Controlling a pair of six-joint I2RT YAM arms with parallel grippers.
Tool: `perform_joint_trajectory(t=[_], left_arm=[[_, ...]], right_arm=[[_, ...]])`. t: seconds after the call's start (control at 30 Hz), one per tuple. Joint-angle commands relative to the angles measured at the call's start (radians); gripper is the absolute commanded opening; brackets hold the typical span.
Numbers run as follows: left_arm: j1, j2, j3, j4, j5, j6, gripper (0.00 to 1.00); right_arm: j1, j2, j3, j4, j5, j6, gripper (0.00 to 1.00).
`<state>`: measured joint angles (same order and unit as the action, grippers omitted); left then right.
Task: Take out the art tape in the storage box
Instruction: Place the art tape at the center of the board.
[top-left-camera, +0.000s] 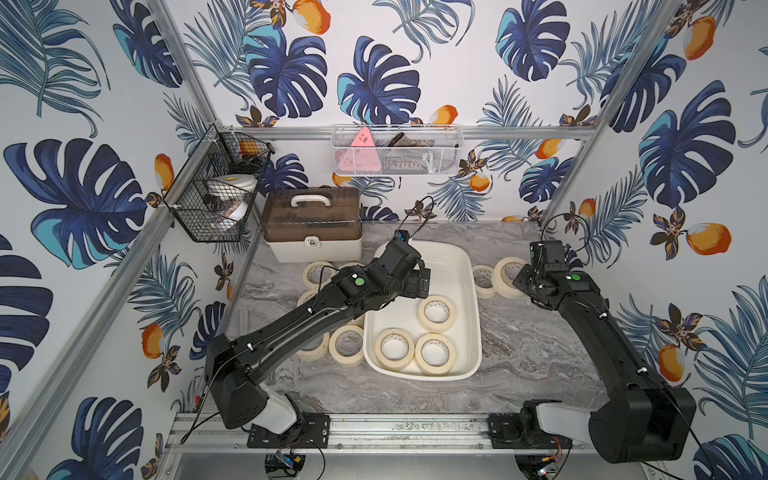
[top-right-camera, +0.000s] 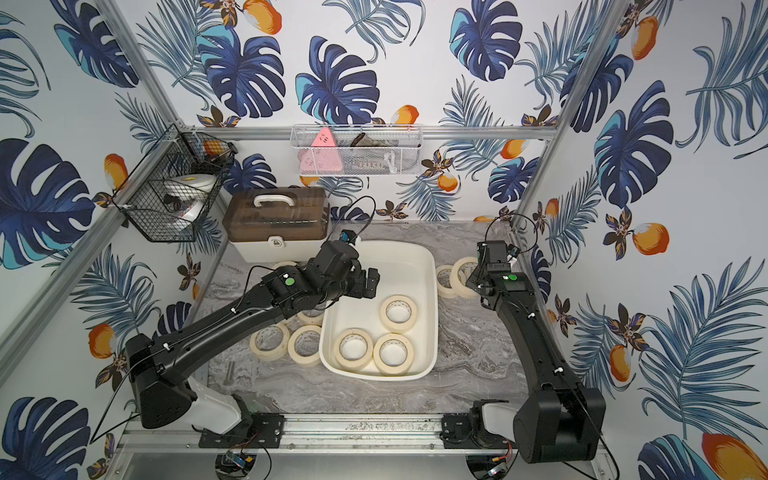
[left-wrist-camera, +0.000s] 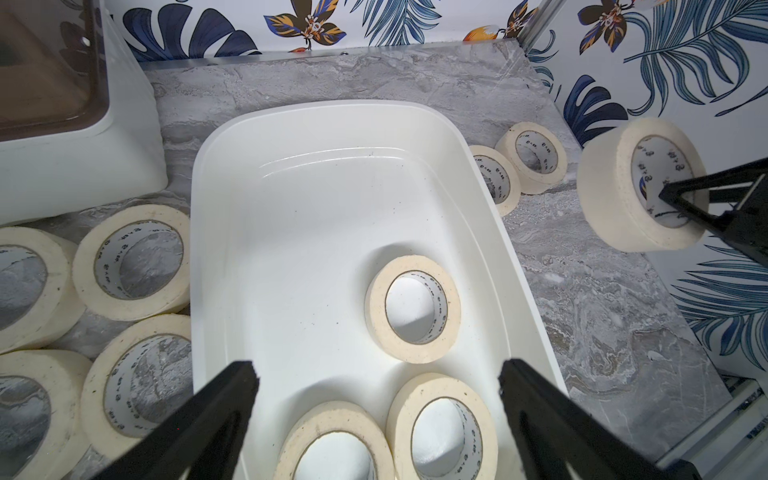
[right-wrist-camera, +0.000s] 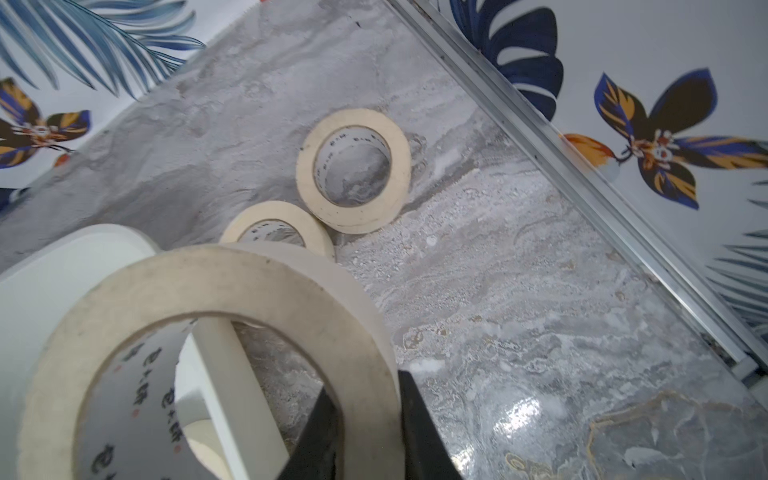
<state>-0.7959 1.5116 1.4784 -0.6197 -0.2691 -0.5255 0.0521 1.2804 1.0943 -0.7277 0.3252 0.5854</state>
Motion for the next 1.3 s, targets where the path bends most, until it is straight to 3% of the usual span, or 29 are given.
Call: perform_joint_trajectory(t=[0.0,0.13,0.63,0.9,1.27], left_arm=[[0.014,0.0,-0.013,0.02,0.001,-0.007,0.99],[0.028,0.002,-0.032,0.028,0.014,-0.013,0.99],[0.055,0.031,-0.083,0.044,0.036,-0.028,0.99],[0.063,0.045,-0.098,0.051,0.049,-0.036,0.99],[0.065,0.052,-0.105,0.048,0.05,-0.04,0.99]], right_arm=[[-0.003,0.024,-0.03,-0.047,0.06,0.131,0.0],[-0.003,0.054,-0.08,-0.065,0.073,0.195,0.0],[0.031,0.154,-0.235,0.128,-0.047,0.186,0.0],[0.086,0.215,-0.238,0.171,0.007,0.172,0.0],[0.104,0.294,-0.225,0.208,-0.016,0.166,0.0]])
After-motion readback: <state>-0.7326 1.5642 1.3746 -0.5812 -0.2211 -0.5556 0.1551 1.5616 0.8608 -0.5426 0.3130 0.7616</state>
